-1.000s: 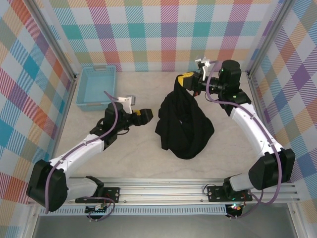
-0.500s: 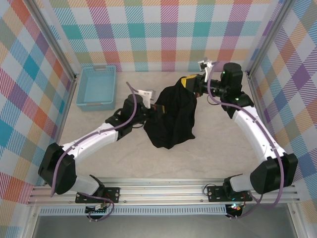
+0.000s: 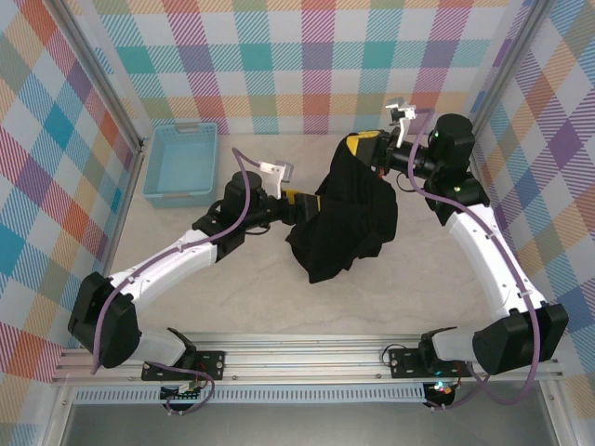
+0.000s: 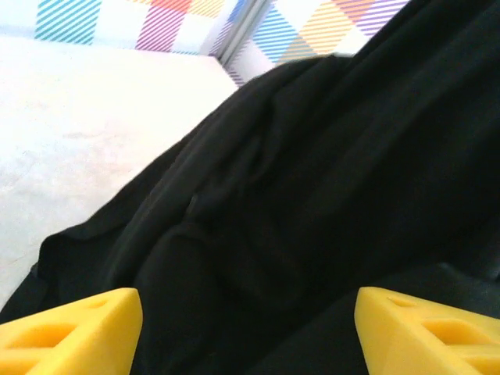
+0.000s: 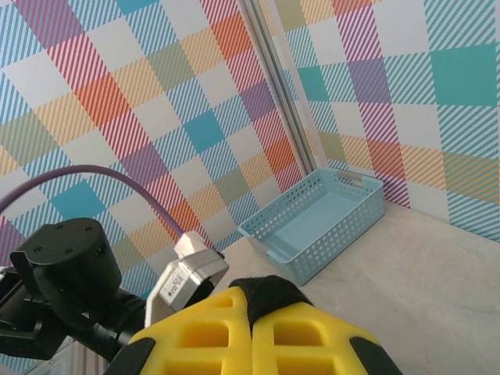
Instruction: Fold the inside-out t-shirt
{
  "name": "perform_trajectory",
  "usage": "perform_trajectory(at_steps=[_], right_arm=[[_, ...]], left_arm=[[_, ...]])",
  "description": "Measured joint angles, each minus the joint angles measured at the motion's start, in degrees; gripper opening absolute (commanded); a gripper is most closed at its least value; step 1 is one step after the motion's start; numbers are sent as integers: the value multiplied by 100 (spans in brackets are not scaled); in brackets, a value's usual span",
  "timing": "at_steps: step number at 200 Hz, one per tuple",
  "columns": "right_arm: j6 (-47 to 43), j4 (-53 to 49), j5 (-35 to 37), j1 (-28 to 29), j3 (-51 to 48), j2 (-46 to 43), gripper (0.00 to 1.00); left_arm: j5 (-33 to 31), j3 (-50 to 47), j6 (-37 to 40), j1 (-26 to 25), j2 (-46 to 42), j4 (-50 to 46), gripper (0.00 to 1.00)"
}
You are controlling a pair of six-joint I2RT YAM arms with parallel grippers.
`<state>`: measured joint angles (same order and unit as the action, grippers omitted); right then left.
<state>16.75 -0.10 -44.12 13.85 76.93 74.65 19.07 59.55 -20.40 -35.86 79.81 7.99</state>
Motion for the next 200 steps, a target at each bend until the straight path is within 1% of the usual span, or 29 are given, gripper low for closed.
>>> perform_trajectory(at_steps=[15,35,53,59,71,85,95,118,136,156,167,183,200], right_arm=[[-2,0,-61,0,0,2,0],[-26,-24,-177,0,0,2,0],[-101,-98,-291,0,0,2,0],[-125,-120,-321,0,0,2,0],[-205,-153,-374,0,0,2,0],[-326,-216,-400,0,0,2,0],[-450,-315,-400,0,0,2,0],[-822,-638,-354,-68,0,-4,0],[-931,-741,-345,-302,-55,-92,0],[-863,-726,-330,-815,-232,-337,0],[-748,-658,-304,-1058,-280,-431,0],[-603,-525,-299,-1231,-313,-483,0],[-382,-315,-367,-1235,-417,-474,0]], left_arm=[[-24,234,153,4,238,-26,72],[-74,638,361,11,782,-79,70],[-81,953,511,42,1224,-170,61],[-44,1043,531,46,1357,-192,57],[52,1207,522,72,1585,-221,41],[190,1373,518,81,1805,-221,29],[278,1405,511,98,1880,-195,17],[396,1333,186,240,1897,-68,5],[398,1001,-177,549,1801,249,5],[275,236,-629,1058,1443,538,7],[153,-251,-868,1300,1115,575,7],[-96,-839,-1078,1537,577,549,6],[-450,-1375,-1196,1631,-109,409,12]])
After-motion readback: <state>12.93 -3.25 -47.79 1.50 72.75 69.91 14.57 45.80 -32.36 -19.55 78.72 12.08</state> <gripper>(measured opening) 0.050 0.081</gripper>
